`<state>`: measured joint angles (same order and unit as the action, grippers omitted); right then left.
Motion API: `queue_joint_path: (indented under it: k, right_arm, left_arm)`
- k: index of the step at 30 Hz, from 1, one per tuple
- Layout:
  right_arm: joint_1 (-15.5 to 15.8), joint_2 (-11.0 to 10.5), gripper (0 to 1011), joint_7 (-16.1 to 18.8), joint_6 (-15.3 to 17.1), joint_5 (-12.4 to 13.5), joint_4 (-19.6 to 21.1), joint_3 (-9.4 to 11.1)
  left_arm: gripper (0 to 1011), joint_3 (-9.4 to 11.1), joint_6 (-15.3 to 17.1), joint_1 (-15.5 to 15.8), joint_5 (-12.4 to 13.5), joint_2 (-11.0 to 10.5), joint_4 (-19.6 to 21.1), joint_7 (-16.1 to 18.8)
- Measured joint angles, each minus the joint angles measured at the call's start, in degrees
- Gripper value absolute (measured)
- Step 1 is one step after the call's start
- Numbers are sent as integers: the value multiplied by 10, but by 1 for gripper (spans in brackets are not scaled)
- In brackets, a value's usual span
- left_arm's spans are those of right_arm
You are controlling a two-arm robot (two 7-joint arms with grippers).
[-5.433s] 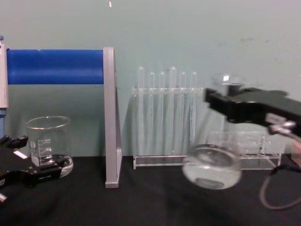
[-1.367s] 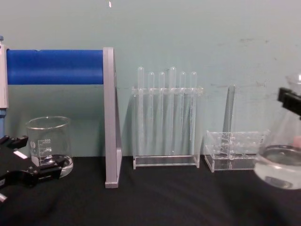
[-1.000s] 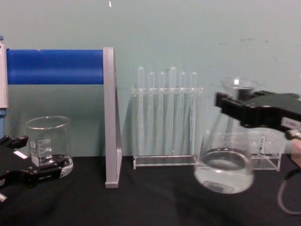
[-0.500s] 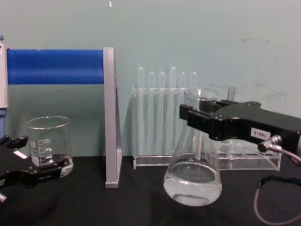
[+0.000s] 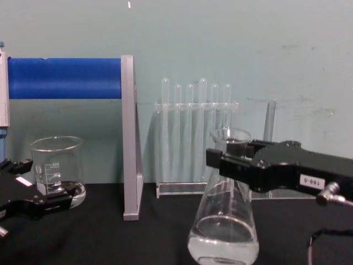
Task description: Grasp the erlenmeyer flask with one hand, shake it three times, then place it back.
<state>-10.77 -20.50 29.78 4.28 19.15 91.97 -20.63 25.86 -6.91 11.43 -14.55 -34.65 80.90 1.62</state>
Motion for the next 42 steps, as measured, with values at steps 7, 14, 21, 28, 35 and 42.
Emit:
queue_joint_path:
  k: [7, 14, 21, 28, 35, 42]
  right_arm:
    - [-11, -22, 457, 37, -28, 8, -25, -20]
    - [-22, -35, 457, 63, -59, 11, -53, -36]
    - [-30, -39, 456, 86, -82, 31, -78, -46]
    - [-38, -42, 456, 98, -97, 45, -95, -57]
    - [-44, -45, 457, 100, -101, 56, -107, -65]
    - [-49, -48, 457, 100, -102, 68, -116, -72]
  left_arm:
    - [1001, 0, 0, 0, 0, 0, 0, 0]
    - [1001, 0, 0, 0, 0, 0, 0, 0]
    - [1001, 0, 0, 0, 0, 0, 0, 0]
    - [1001, 0, 0, 0, 0, 0, 0, 0]
    - [1001, 0, 0, 0, 0, 0, 0, 0]
    - [1001, 0, 0, 0, 0, 0, 0, 0]
